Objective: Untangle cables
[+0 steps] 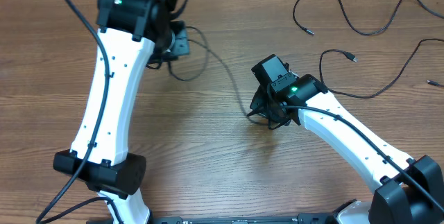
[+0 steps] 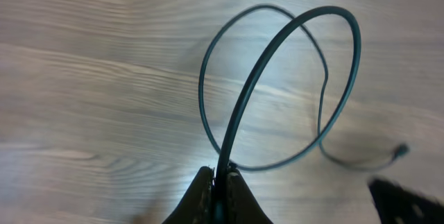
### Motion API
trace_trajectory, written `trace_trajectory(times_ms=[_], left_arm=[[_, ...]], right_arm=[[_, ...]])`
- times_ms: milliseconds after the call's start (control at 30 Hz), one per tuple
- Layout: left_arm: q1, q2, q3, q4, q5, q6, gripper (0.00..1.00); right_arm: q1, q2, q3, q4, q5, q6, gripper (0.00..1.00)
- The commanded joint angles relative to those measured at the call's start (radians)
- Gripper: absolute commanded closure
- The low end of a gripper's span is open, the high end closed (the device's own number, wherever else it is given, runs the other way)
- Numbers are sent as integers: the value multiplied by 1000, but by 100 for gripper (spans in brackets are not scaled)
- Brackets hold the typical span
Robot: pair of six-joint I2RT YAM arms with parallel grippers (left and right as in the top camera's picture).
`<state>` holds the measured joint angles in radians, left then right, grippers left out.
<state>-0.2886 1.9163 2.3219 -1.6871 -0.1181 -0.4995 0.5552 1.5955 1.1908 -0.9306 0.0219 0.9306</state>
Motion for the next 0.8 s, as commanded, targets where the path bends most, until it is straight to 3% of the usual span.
trace_trajectory(times_ms=[0, 367, 767], left_arm=[[40, -1, 15, -3, -94, -55, 95], [63, 0, -60, -3, 7, -46, 93], [13, 0, -232, 24, 251, 163, 96]], right_arm=[[-1, 4, 6, 2, -1, 5, 80], [-1, 4, 6, 18, 0, 5, 79], [-1, 4, 6, 28, -1, 5, 79]])
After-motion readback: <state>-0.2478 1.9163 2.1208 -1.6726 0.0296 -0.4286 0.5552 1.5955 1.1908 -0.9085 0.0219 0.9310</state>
